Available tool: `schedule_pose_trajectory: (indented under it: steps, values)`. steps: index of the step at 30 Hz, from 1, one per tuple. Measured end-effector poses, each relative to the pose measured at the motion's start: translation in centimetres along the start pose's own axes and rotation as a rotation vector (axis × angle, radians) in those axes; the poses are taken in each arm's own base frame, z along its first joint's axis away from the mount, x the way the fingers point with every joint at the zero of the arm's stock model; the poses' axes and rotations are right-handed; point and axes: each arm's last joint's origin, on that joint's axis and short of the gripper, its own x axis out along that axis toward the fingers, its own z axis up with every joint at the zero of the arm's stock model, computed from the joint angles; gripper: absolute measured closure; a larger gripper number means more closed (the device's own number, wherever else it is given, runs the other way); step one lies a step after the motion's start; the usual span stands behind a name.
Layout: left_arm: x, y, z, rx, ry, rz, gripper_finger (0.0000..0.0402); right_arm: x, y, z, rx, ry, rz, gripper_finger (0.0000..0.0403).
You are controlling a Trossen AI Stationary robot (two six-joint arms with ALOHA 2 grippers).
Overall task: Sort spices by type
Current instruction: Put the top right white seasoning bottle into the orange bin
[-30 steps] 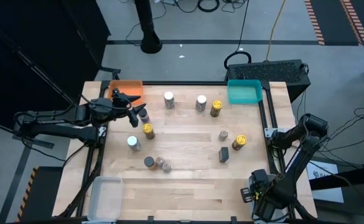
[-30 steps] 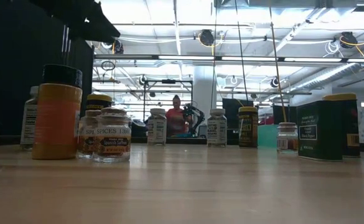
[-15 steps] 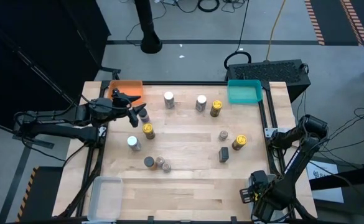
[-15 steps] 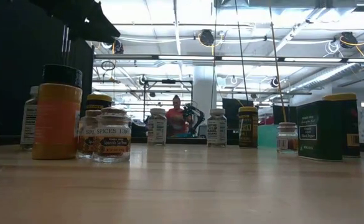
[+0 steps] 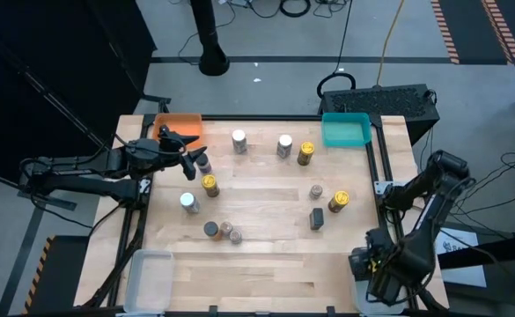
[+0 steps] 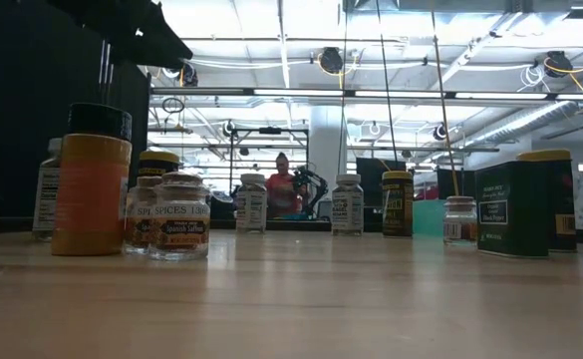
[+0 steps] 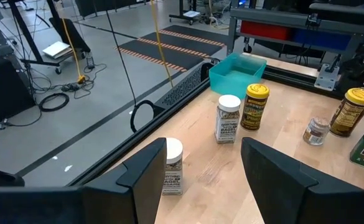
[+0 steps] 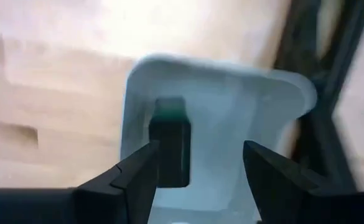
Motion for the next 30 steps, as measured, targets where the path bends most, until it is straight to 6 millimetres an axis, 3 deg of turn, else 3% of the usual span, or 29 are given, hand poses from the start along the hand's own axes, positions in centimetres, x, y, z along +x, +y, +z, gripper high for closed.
schedule_pose_trajectory:
  steps: [4, 8, 13, 18, 24, 30]
  values:
    - [0.0, 0.0, 0.0, -0.001, 0.0, -0.004, 0.0188, -2.6, 0.3, 1.7, -0.029, -0.155, 0.133, 0.0189]
    - [0.0, -0.2, 0.1, -0.008, -0.004, -0.047, 0.0188, -4.0, 2.0, 4.0, -0.125, -0.315, 0.286, 0.0188]
    - [0.7, -0.9, 0.1, -0.033, 0.01, -0.157, 0.0188, -4.1, 4.3, 7.1, -0.288, -0.428, 0.242, 0.0188]
    - [2.0, -3.0, 0.2, -0.036, -0.011, -0.316, 0.0188, -4.2, 6.0, 10.2, -0.455, -0.513, 0.16, 0.0188]
    - [4.2, -6.0, 0.5, 0.007, -0.084, -0.392, 0.0188, -5.2, 5.6, 14.1, -0.554, -0.578, 0.049, 0.0188]
    - [6.6, -8.0, 2.8, 0.125, -0.091, -0.384, 0.0188, -7.5, 3.3, 16.7, -0.585, -0.699, 0.1, 0.0188]
